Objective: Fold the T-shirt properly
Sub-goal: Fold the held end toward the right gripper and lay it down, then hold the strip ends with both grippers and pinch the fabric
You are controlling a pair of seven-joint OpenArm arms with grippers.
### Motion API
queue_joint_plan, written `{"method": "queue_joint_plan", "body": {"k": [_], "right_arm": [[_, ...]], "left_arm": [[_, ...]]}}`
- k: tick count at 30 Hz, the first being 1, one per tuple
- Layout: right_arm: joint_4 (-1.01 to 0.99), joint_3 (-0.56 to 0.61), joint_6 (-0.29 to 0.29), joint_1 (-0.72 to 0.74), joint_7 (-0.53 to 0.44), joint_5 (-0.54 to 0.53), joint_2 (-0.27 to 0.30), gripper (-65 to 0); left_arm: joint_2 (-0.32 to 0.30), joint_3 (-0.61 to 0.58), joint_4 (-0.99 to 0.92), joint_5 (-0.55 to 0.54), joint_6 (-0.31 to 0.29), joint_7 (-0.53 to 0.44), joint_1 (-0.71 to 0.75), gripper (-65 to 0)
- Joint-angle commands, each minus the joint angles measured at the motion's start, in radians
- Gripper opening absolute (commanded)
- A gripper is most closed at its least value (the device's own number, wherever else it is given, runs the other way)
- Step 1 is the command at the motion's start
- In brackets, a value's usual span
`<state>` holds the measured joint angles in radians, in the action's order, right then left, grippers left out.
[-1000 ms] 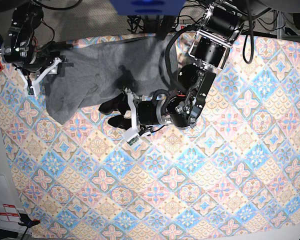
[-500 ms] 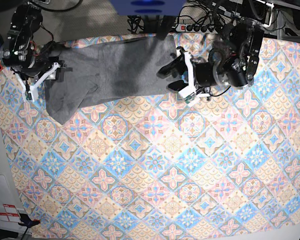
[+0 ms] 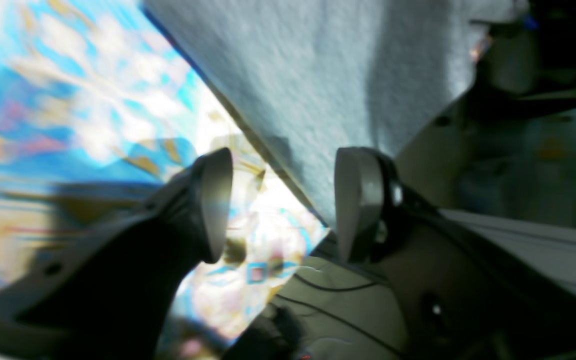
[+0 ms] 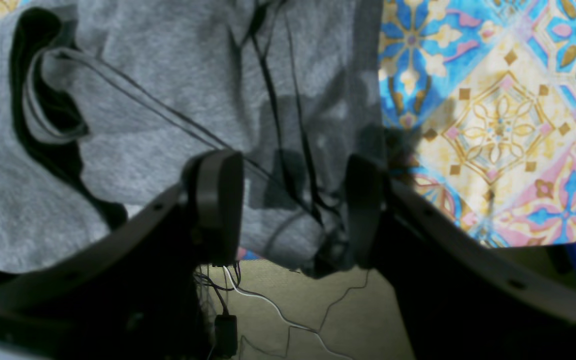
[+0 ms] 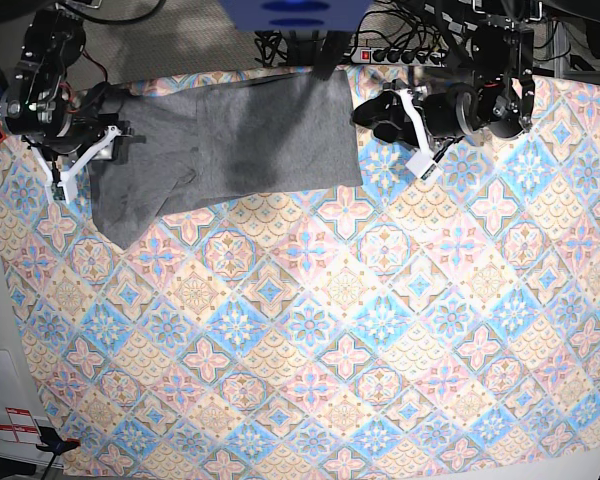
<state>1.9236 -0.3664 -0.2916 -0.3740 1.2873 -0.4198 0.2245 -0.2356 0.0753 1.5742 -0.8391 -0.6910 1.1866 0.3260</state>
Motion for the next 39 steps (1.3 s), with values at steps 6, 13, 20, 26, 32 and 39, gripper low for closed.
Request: {"method": "queue_joint_plan", "body": {"k": [6, 13, 20, 26, 32, 39], "right_arm": [[0.015, -0.007, 0.001, 0.003, -0.010, -0.004, 0.016, -32.5], [0.014, -0.007, 0.001, 0.005, -0.010, 0.128, 0.016, -32.5], [0.007, -0.009, -0.007, 0.031, -0.019, 0.197, 0.016, -32.5], [-0.137, -0.092, -0.240, 0.158, -0.011, 0.124, 0.019, -32.3], [-0.338, -0.135, -0.347, 0.218, -0.011, 0.126, 0.022, -25.8], [-0.342, -0.136, -0.352, 0.220, -0.019, 0.128, 0.022, -16.8]], "left_arm": [[-0.003, -0.116, -0.139, -0.113, -0.007, -0.012, -0.081, -33.4], [0.026, -0.150, -0.281, -0.113, -0.007, -0.014, -0.164, -33.4], [0.038, -0.185, -0.301, -0.116, -0.007, -0.014, -0.189, -33.4], [0.034, -0.179, -0.301, -0.116, -0.007, -0.012, -0.186, -33.4], [0.023, -0.179, -0.301, -0.115, -0.007, -0.012, -0.187, -33.4], [0.022, -0.179, -0.301, -0.115, -0.007, -0.012, -0.189, -33.4]]}}
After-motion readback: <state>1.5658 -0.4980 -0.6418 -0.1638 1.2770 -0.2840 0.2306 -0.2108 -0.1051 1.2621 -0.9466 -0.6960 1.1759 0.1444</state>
